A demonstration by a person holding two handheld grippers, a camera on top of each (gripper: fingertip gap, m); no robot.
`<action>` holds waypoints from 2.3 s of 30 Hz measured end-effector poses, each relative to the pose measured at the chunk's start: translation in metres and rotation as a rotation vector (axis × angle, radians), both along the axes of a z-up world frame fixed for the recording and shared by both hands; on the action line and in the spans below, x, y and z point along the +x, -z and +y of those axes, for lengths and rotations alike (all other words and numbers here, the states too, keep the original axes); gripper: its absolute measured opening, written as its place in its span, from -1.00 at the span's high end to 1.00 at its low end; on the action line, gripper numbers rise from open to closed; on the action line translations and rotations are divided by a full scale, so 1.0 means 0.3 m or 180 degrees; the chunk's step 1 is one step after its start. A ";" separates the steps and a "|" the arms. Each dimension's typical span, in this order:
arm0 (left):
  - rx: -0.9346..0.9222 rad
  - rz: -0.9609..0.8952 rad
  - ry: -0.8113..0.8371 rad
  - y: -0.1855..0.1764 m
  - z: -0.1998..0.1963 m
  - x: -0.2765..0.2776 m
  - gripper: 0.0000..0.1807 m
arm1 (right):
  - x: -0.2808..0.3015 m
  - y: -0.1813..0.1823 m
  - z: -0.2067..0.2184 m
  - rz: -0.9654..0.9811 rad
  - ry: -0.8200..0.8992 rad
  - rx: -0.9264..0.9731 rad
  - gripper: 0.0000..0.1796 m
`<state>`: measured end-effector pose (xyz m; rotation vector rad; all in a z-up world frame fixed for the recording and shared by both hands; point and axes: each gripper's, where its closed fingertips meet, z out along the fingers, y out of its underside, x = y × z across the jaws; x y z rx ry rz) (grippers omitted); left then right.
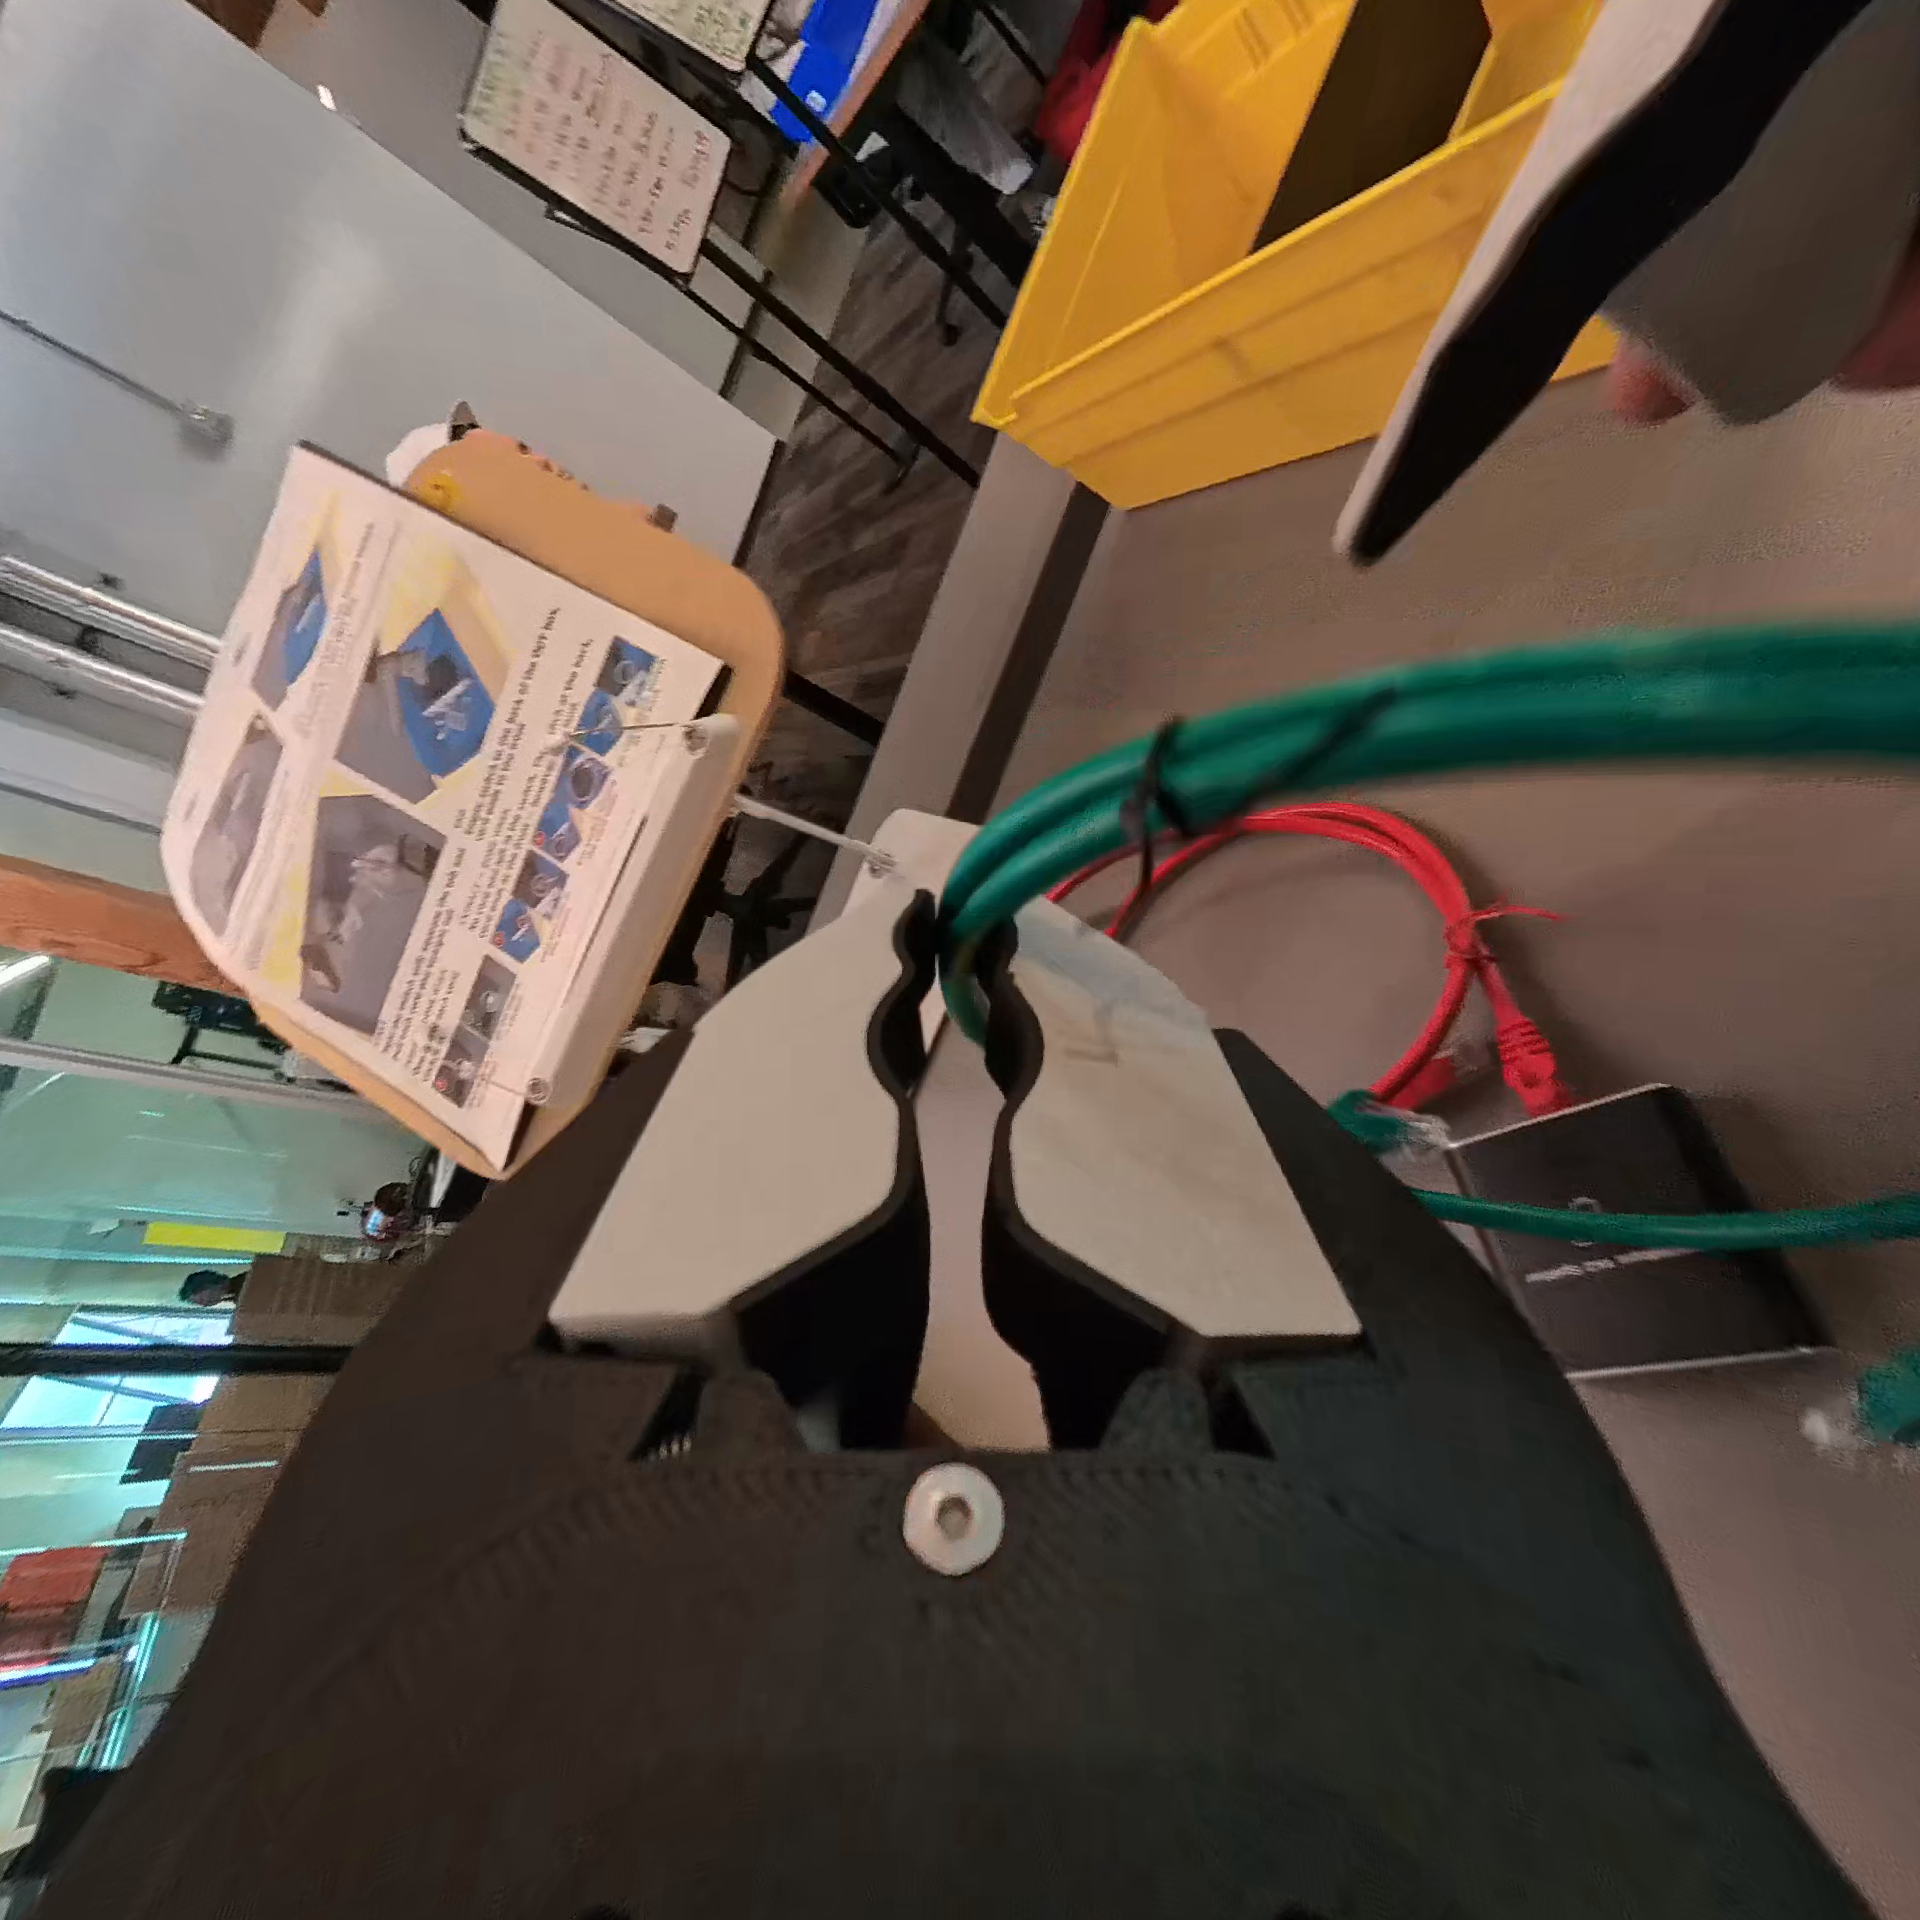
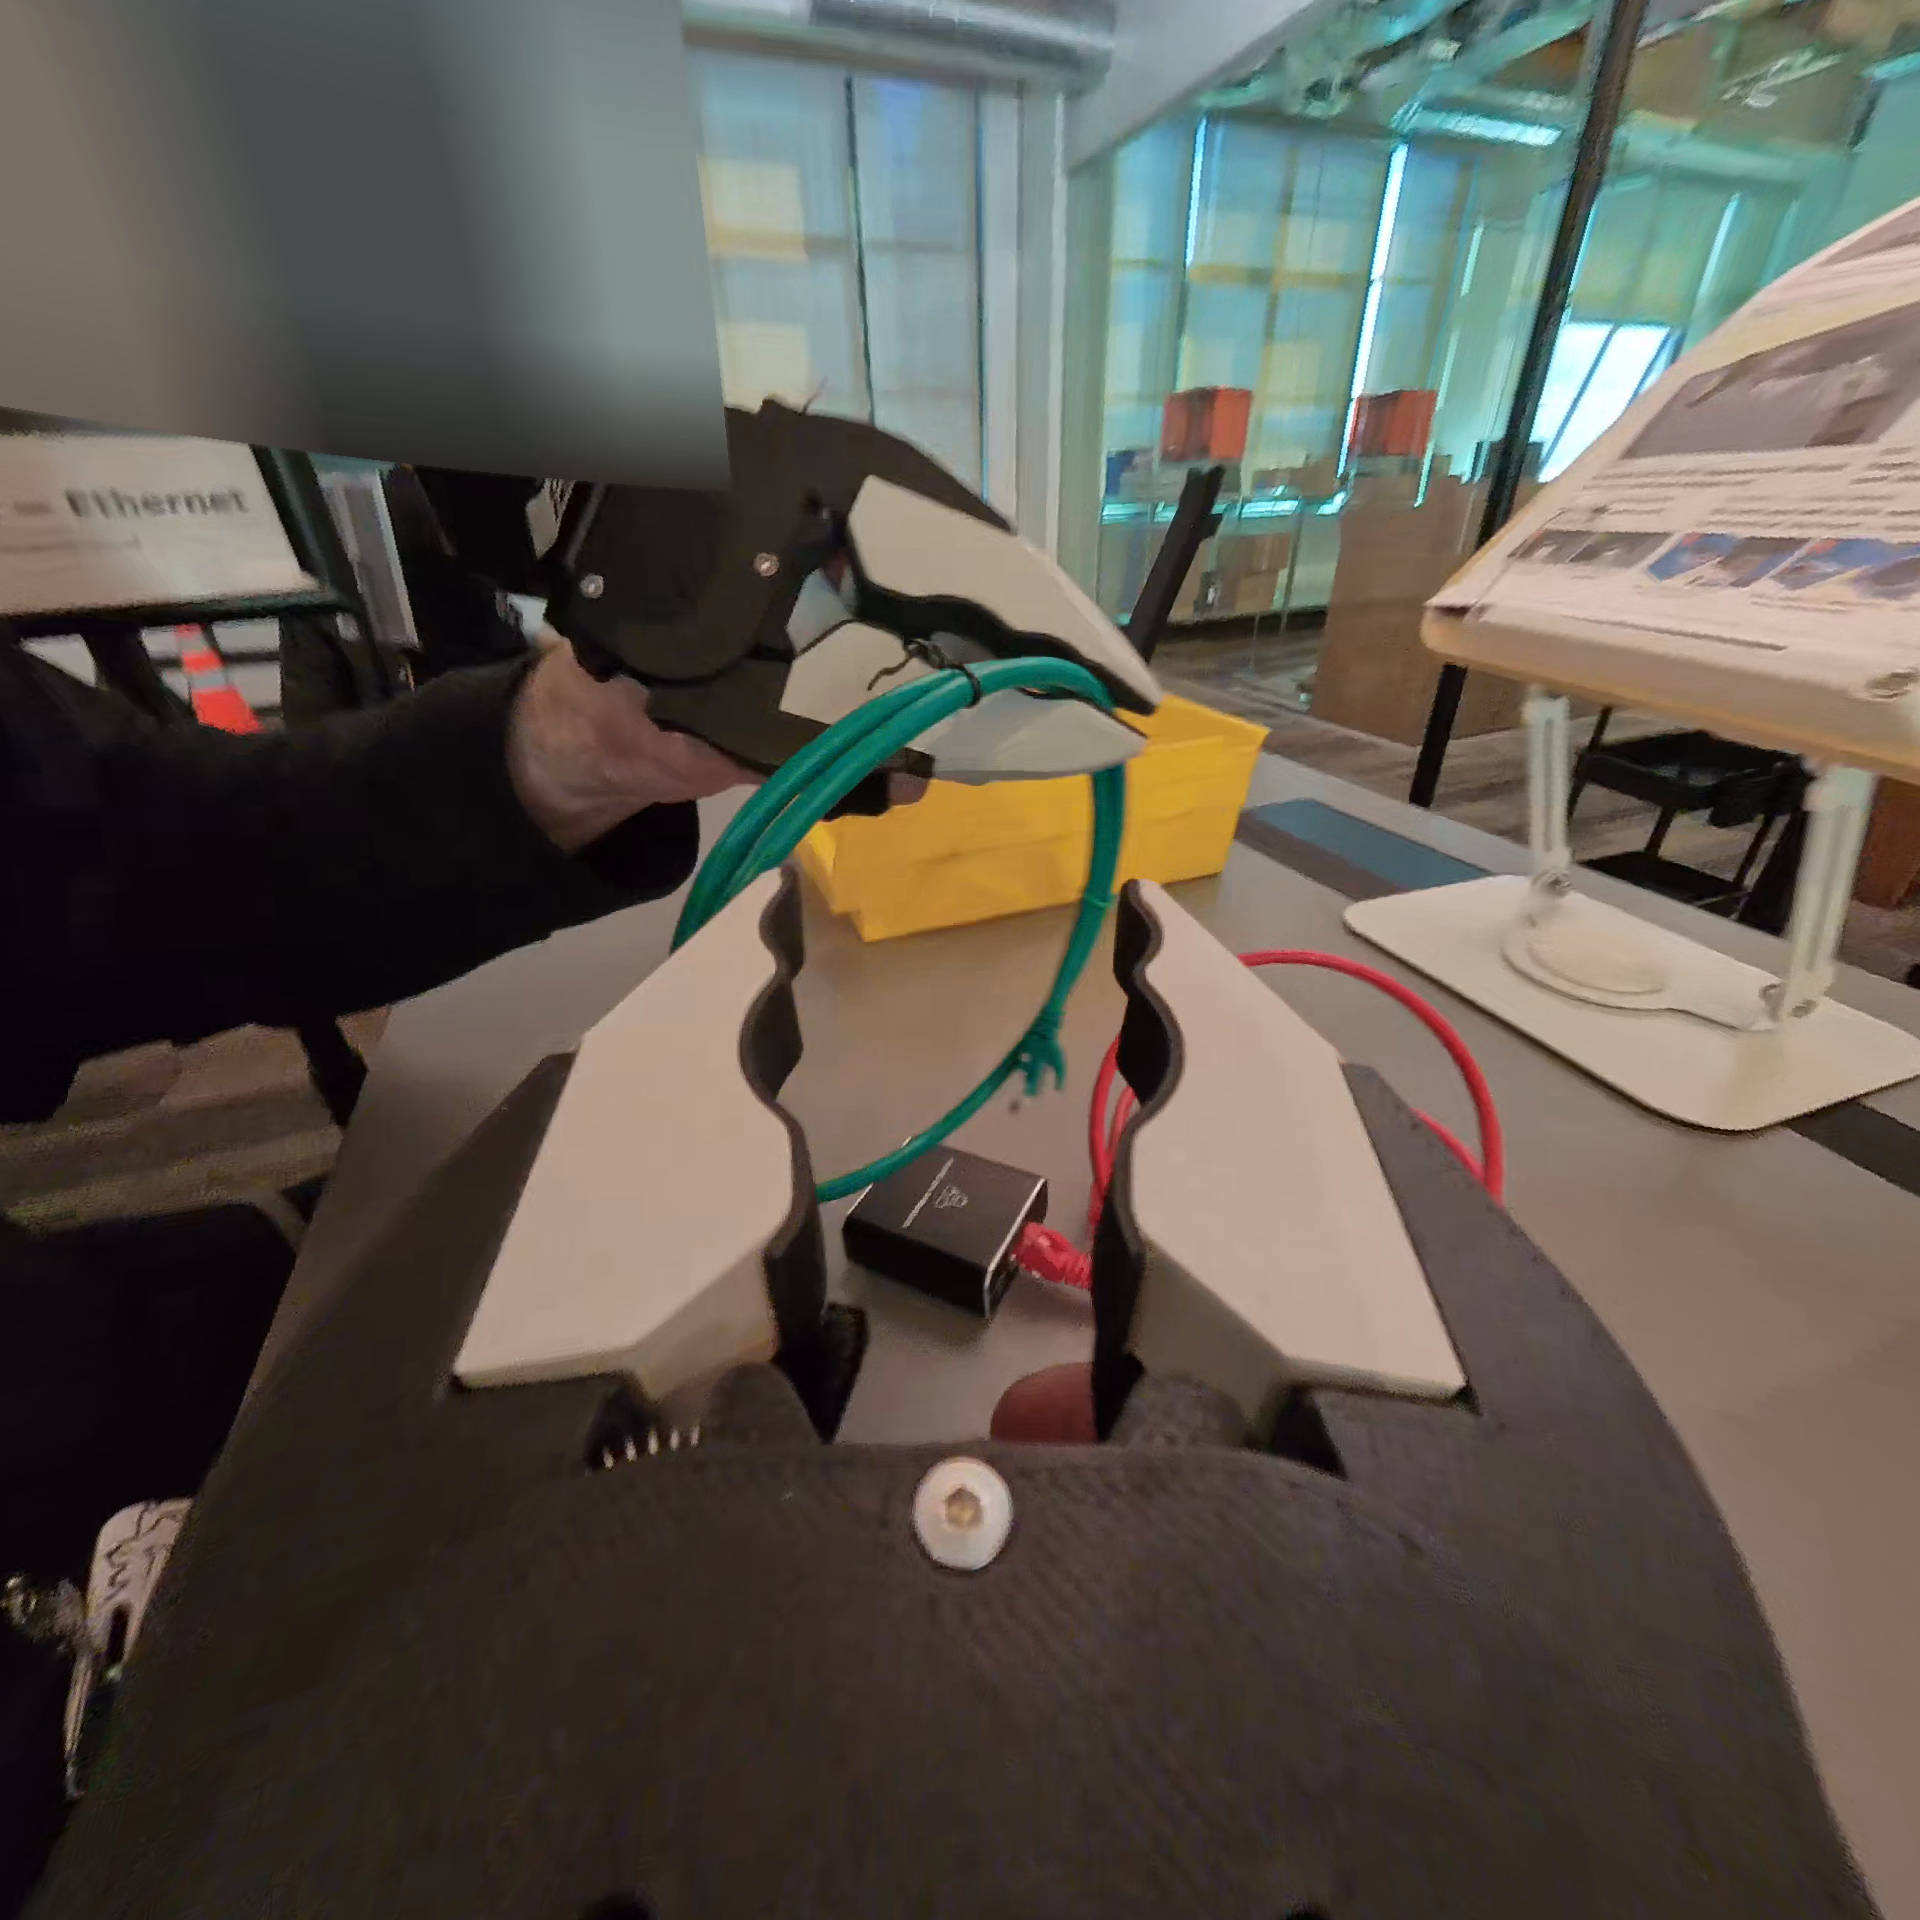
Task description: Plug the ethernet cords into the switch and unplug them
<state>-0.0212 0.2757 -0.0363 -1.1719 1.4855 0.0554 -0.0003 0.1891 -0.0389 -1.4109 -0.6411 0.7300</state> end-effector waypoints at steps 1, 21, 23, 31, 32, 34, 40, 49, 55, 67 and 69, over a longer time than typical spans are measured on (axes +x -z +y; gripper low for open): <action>0.0025 0.0054 -0.0008 0.015 -0.007 0.007 0.93 | -0.028 0.015 -0.005 -0.0098 -0.0049 -0.0023 0.31; -0.0069 0.0208 -0.0383 0.083 0.022 0.008 0.91 | -0.164 0.137 -0.048 -0.0768 -0.0338 -0.0268 0.79; -0.0089 0.0188 -0.0375 0.078 0.025 0.005 0.90 | -0.163 0.143 -0.048 -0.0840 -0.0318 -0.0241 0.85; 0.0012 0.0057 -0.0142 0.022 0.020 -0.021 0.87 | -0.103 0.121 -0.025 -0.0812 -0.0100 -0.0168 0.96; 0.0032 0.0057 -0.0117 0.009 0.017 -0.027 0.86 | -0.090 0.116 -0.019 -0.0799 -0.0044 -0.0148 0.97; 0.0011 0.0042 -0.0057 -0.010 0.005 -0.033 0.86 | -0.069 0.103 -0.013 -0.0759 0.0014 -0.0101 0.97; 0.0017 0.0146 0.0130 -0.012 -0.016 -0.047 0.86 | -0.031 0.119 0.011 -0.0918 0.0212 -0.0019 0.98; -0.1214 -0.0358 0.0692 -0.021 -0.083 -0.092 0.83 | 0.035 0.070 0.009 -0.1226 0.0500 0.0428 0.98; -0.1938 -0.0689 0.0620 0.005 -0.088 -0.226 0.83 | -0.068 0.139 -0.072 -0.2194 0.0208 0.0763 0.98; -0.1688 0.0663 0.0103 0.345 -0.151 -0.254 0.69 | -0.258 0.422 -0.260 -0.2650 -0.0779 0.0126 0.97; -0.1700 0.0852 -0.0006 0.413 -0.140 -0.237 0.63 | -0.274 0.438 -0.272 -0.2646 -0.0874 0.0112 0.97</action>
